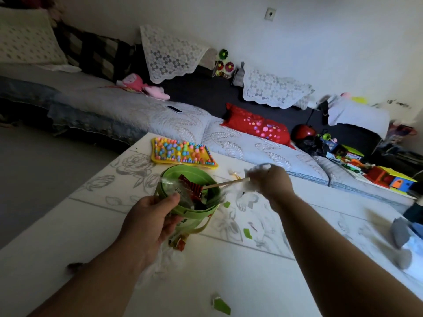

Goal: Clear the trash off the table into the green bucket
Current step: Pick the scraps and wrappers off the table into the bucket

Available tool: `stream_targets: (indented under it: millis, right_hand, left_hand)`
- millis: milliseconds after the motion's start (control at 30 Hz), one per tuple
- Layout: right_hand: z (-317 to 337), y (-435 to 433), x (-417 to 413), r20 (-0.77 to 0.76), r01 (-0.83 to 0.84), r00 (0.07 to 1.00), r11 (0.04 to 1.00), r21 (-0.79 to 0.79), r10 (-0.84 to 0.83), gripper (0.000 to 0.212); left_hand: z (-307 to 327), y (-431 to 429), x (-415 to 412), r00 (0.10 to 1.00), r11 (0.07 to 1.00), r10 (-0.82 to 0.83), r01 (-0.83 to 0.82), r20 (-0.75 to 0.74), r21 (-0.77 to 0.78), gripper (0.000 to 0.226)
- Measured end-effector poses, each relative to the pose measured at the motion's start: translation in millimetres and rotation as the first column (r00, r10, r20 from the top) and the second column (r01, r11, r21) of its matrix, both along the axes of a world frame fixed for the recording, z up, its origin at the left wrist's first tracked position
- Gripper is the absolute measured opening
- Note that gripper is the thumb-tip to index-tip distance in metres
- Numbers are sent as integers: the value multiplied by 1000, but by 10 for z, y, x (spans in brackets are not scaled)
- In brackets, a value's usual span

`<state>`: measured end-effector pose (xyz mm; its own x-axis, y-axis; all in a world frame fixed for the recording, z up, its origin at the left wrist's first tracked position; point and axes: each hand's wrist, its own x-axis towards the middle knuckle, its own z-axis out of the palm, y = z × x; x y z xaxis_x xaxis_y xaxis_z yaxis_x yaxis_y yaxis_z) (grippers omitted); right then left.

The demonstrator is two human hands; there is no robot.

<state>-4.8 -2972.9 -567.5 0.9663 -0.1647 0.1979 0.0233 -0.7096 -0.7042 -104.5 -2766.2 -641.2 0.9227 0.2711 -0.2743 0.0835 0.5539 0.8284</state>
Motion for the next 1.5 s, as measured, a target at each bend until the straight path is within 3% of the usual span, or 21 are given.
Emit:
stream_targets:
  millis: [167,267,333,433,500,567,667,733,833,967,1000,1033,1100,1167,1233,1300,1367,1433,1500]
  right_hand:
    - [512,349,-89,97,-213,973,976,44,208,24]
    - [551,669,-199,-24,-361,928,886,-289,371,26]
    - [493,868,-271,-150,-410,906,733,-542,396,30]
    - [431,1047,-334,-291,-463,881,558,-688,372,37]
    - [436,1059,-337,-336,-482,872,512,-711,355,38]
    - [454,993,-333,-305,-470,879,553,-688,367,41]
    - [475,881,-302,-162,-391,917,739,-549,364,46]
    - [490,856,-274,-151,-387,918,743,-547,367,39]
    - [509,914,-282,-179,-419,897,647,-638,404,23]
    - [433,1007,-310,-326,-501,836,371,-782,442,23]
    - [435,1009,-304,-333,-501,831,340,-795,445,19]
    - [463,993,-314,-309,-491,835,364,-792,455,17]
    - [547,898,-312,-166,-430,874,570,-700,456,24]
    - [612,711,-322,22,-322,924,810,-491,381,25]
    - [548,447,-319,181,-173,955,938,-299,234,21]
    - [308,184,-277,142,-70,983,953,-294,116,21]
    - [-99,-48,-218,-95,-94,994,914,-395,61,25]
    - [-557,-205,-219,-334,-144,943,885,-444,-14,35]
    - [-928,-318,-210,-402,-127,911,863,-489,-94,41]
  left_hand:
    - [10,27,-15,999,999,-44,45,-19,23,19]
    - [33,31,-41,995,995,-94,95,-30,44,17]
    - [41,30,-49,993,992,-113,115,-38,46,17]
    - [38,33,-45,992,992,-119,121,-48,46,17]
    - [35,42,-42,992,992,-119,121,-50,42,18]
    - [37,51,-43,991,992,-122,124,-48,34,19]
    - [42,63,-43,993,994,-110,111,-40,24,19]
    - [48,59,-45,994,994,-106,107,-36,22,17]
    - [58,41,-55,994,995,-104,104,-29,8,13]
    - [66,32,-56,995,995,-104,104,-12,1,13]
    - [64,30,-54,995,995,-101,101,-9,2,14]
    - [61,28,-50,995,995,-97,97,-7,2,15]
    - [52,24,-37,997,997,-75,75,-5,2,17]
    - [45,31,-25,999,999,-35,35,-6,1,18]
    - [42,54,-16,1000,1000,8,-8,-9,2,16]
    - [45,77,-12,999,999,36,-36,-13,-3,16]
    - [42,89,-9,999,999,45,-45,-19,-14,16]
    - [35,94,-7,999,999,43,-43,-24,-16,18]
    - [23,103,3,999,999,43,-43,-22,-21,23]
